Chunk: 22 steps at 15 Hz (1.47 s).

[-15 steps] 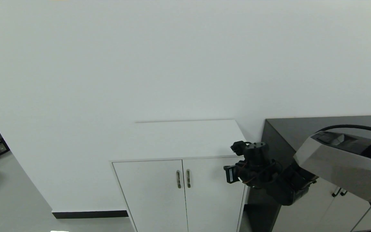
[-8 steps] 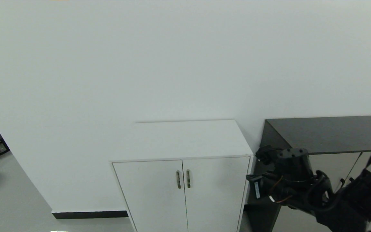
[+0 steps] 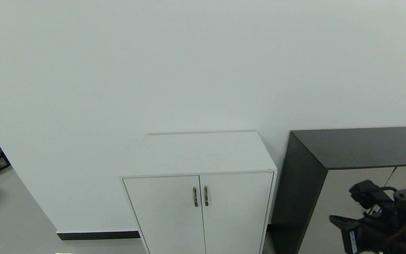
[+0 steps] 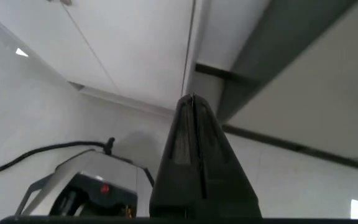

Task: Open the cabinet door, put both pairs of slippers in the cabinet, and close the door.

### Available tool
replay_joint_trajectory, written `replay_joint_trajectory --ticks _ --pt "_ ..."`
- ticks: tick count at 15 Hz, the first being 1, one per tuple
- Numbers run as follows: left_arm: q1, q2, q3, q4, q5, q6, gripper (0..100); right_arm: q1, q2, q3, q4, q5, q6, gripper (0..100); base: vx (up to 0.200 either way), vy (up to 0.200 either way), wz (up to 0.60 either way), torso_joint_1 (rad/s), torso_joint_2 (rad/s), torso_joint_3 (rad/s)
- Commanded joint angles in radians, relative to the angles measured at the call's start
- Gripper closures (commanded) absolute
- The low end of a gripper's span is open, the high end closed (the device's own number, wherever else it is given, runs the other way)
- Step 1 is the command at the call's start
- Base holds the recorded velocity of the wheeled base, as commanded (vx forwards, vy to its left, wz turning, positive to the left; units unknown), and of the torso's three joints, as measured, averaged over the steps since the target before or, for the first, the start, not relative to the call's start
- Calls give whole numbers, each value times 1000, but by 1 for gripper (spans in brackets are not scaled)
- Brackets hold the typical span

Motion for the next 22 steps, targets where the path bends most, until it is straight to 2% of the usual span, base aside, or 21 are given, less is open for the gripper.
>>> replay_joint_trajectory --ticks 1,3,6,10,12,22 --pt "0 0 0 0 0 0 100 -61 -186 133 19 26 4 100 0 0 0 0 0 0" --pt "0 0 0 0 0 0 100 -87 -318 133 177 44 24 100 0 0 0 0 0 0" --pt "0 0 0 0 0 0 100 -87 -473 133 361 73 24 100 0 0 0 0 0 0" --pt "0 0 0 0 0 0 100 -87 -789 133 712 136 27 100 0 0 0 0 0 0" --pt "0 0 0 0 0 0 100 -72 -875 130 824 145 25 100 0 0 0 0 0 0" --pt "0 0 0 0 0 0 100 -49 -892 122 838 162 -36 100 0 0 0 0 0 0"
